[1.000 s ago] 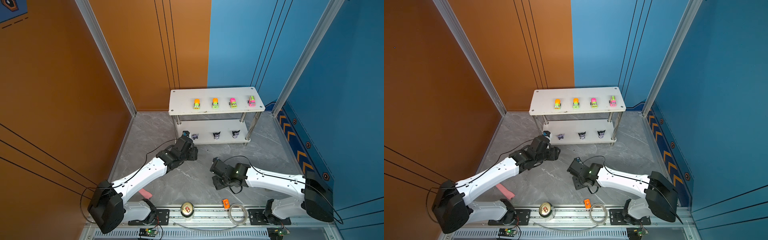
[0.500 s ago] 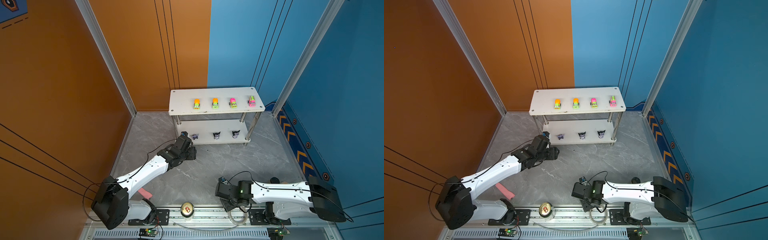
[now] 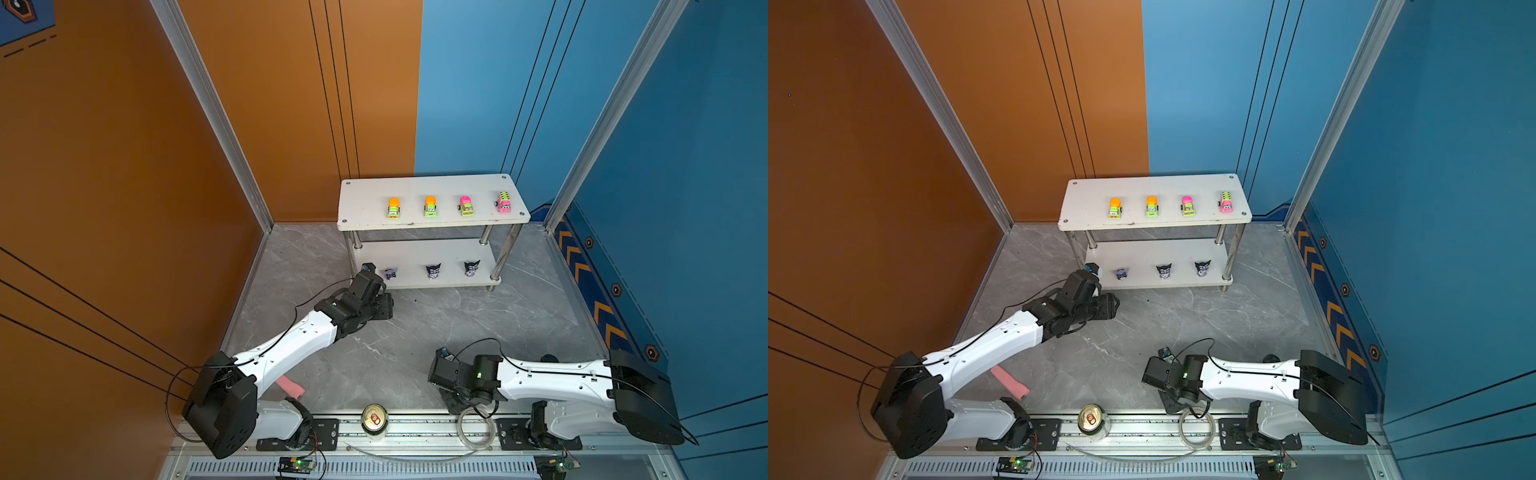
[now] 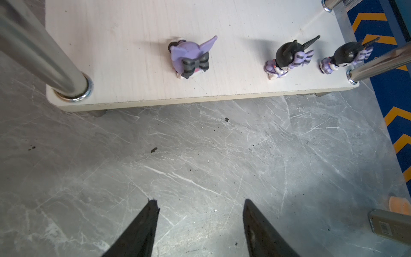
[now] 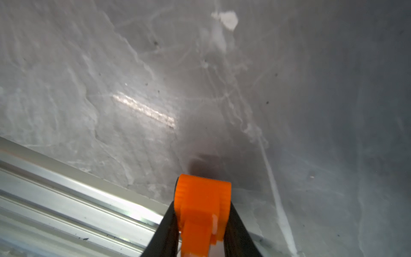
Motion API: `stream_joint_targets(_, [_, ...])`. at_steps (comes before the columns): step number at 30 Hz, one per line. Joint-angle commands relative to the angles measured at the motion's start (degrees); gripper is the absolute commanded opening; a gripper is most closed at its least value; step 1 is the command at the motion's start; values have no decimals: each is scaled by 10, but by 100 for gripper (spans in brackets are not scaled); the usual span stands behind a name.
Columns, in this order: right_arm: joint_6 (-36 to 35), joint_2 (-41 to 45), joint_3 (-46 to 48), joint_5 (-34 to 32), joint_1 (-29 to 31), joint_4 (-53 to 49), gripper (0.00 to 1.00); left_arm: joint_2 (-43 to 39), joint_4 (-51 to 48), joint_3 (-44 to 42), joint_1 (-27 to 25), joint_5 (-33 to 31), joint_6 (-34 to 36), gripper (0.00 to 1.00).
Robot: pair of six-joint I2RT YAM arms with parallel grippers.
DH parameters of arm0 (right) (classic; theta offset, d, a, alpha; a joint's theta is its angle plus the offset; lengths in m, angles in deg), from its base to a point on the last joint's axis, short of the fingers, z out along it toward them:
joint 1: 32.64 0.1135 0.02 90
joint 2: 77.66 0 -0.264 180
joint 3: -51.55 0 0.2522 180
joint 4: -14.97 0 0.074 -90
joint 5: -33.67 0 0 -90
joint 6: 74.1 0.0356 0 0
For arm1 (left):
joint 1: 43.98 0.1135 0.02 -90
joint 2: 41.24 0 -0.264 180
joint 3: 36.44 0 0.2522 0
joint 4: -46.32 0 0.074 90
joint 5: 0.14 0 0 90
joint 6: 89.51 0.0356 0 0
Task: Place and organize the plastic toys onto the shelf
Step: 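Lift the orange car with the right gripper toward the left gripper, then set the orange car on the table below the open left gripper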
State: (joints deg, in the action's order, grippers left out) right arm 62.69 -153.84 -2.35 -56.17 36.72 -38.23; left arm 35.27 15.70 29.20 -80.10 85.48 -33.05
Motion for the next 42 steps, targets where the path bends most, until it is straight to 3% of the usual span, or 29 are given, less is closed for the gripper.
stream_joint_targets(1, [-51,5,-47,10,-40,8,30,7,12,3,-6,8,-5,63])
stream_joint_targets(7, [-118,-86,-150,-3,-102,39,26,6,17,-6,-5,9,-10,63])
stream_joint_targets(12, [-106,-182,-204,26,-138,134,24,8,6,-2,-8,12,-8,63])
stream_joint_targets(16, [-109,-247,-247,23,-149,139,25,9,-4,-4,-12,8,-7,63])
stream_joint_targets(18, [-109,-273,-260,16,-152,139,27,8,-8,-8,-13,4,-7,63])
stream_joint_targets(22, [-99,-288,-255,14,-154,160,41,9,-10,-16,-14,3,-9,64])
stream_joint_targets(24, [-92,-278,-239,22,-154,189,50,14,-10,-20,-18,3,-12,66])
stream_joint_targets(27, [-92,-253,-214,39,-156,226,55,28,-16,-19,-34,-1,-13,69])
stream_joint_targets(31, [-101,-184,-167,46,-164,254,55,48,-30,-14,-74,-18,-19,67])
stream_joint_targets(37, [-123,-50,-82,41,-201,193,51,70,-41,-19,-129,-24,-56,67])
stream_joint_targets(42, [-125,62,2,40,-265,159,50,97,-63,-13,-177,-54,-103,71])
